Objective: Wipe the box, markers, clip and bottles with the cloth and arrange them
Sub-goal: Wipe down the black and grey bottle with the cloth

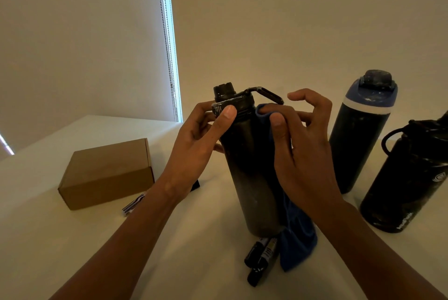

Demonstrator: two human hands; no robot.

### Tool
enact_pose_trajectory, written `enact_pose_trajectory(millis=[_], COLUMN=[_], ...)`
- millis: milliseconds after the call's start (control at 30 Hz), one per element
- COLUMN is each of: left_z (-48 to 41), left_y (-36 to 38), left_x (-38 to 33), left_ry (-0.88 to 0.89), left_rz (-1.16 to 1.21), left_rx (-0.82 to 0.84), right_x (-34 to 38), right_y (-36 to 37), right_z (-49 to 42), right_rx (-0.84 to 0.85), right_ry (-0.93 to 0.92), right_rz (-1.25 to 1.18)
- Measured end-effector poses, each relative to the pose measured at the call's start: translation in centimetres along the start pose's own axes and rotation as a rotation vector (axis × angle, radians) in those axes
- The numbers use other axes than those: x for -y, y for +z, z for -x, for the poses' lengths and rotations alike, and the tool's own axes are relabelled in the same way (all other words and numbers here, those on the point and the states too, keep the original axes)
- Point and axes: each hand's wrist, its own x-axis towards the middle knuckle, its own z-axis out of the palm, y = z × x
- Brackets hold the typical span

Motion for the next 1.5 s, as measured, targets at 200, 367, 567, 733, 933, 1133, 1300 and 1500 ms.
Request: enact_pose_trajectory(millis=[200, 367, 567, 733, 933, 1133, 1300, 1500], left_z=[-0.3, -0.7, -1.4, -1.6, -1.7, -1.5, -1.5, -1.6], left_y=[0.3, 0.1, 0.0, 0.1, 0.0, 0.2, 0.2, -0.5], left_x=[0.0, 0.2, -0.2, -0.1, 0.8, 1.7, 2.4, 2.6], left_ry=[-0.009, -0.028, -0.079, -0.082, -0.1, -0.135, -0.133, -0.083], left_rz=[-0.025, -0.031, 0.011, 0.046, 0.056, 0.064, 0.07, 0.07], left_rx=[-0.011, 0.005, 0.095, 0.08, 0.008, 0.123, 0.135, 0.004], right_x=[0.3, -1.1, -3.2, -4.7, -7.6, -7.1, -7.2, -7.2], right_y=[0.0, -0.4, -0.1, -0.3, -1.6, -0.6, -0.7, -1.6], right_z=[0.5, 1.3, 2.4, 3.0, 6.4, 5.8, 5.4, 6.4], right_rx=[0.064, 0.131, 0.385, 0.503, 0.737, 0.618, 0.588, 0.794], right_ry=[-0.092, -0.013, -0.024, -0.13, -0.252, -0.211, -0.225, -0.402], right_rz=[-0.032, -0.148, -0.209, -0.091, 0.095, 0.055, 0.117, 0.295])
